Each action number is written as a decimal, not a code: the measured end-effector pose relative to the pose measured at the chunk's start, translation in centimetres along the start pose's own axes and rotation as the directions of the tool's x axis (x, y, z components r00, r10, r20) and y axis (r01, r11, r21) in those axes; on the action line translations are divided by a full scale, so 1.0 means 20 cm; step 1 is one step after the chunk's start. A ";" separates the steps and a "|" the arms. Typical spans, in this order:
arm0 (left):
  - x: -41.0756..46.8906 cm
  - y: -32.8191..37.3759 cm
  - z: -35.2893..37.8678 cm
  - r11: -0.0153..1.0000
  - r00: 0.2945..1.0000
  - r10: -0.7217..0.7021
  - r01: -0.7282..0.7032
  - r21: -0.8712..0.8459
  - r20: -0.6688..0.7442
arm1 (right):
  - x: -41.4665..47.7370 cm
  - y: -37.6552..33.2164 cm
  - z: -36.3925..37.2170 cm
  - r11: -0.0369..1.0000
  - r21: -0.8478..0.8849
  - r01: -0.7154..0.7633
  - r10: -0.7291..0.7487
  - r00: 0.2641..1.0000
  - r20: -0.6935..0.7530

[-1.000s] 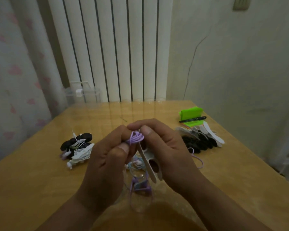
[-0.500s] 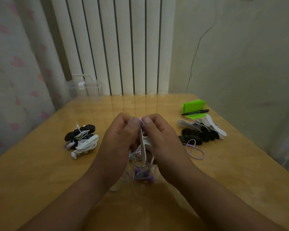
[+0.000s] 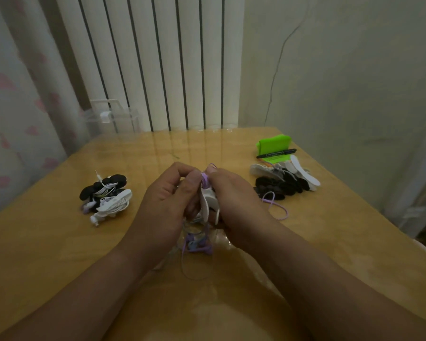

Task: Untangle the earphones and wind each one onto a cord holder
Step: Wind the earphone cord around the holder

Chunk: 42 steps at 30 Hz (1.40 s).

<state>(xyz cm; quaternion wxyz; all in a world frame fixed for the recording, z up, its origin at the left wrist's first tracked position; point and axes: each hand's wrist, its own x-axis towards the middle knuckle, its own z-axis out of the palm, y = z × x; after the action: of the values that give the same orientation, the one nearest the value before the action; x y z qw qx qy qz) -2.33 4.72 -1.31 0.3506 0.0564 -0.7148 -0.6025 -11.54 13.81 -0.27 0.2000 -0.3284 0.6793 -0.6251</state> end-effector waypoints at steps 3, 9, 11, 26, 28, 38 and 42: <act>0.00 -0.02 0.01 0.999 0.999 -0.033 0.033 -0.026 -0.010 | 0.01 0.03 0.02 0.999 -0.039 0.021 -0.026 0.993 -0.117; 0.03 -0.02 -0.03 0.879 0.961 -0.274 0.237 -0.414 -0.033 | 0.01 -0.01 -0.05 0.995 0.084 -0.060 0.049 0.992 0.120; 0.05 -0.02 -0.06 0.856 0.946 -0.316 0.251 -0.452 -0.073 | 0.00 0.01 -0.05 0.982 -0.134 0.134 -0.115 0.983 0.145; 0.04 0.01 -0.07 0.939 0.946 -0.324 0.317 -0.136 -0.029 | -0.03 0.00 0.02 0.951 -0.044 0.305 -0.296 0.945 0.140; 0.04 0.02 -0.07 0.924 0.941 -0.338 0.338 -0.182 0.033 | -0.02 -0.01 0.00 0.969 0.044 0.245 -0.249 0.957 0.149; 0.06 0.05 -0.13 0.762 0.879 -0.376 0.473 -0.443 0.292 | 0.01 -0.01 -0.04 0.969 0.231 0.089 -0.124 0.982 0.141; 0.06 0.05 -0.14 0.830 0.901 -0.367 0.429 -0.356 0.231 | 0.00 -0.02 -0.03 0.973 0.103 0.207 -0.219 0.968 0.125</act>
<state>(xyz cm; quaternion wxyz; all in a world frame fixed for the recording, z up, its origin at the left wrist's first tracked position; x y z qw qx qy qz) -1.26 2.10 0.10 0.1652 0.0856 -0.5739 -0.7975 -11.82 14.29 0.10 0.1920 -0.4319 0.5961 -0.6490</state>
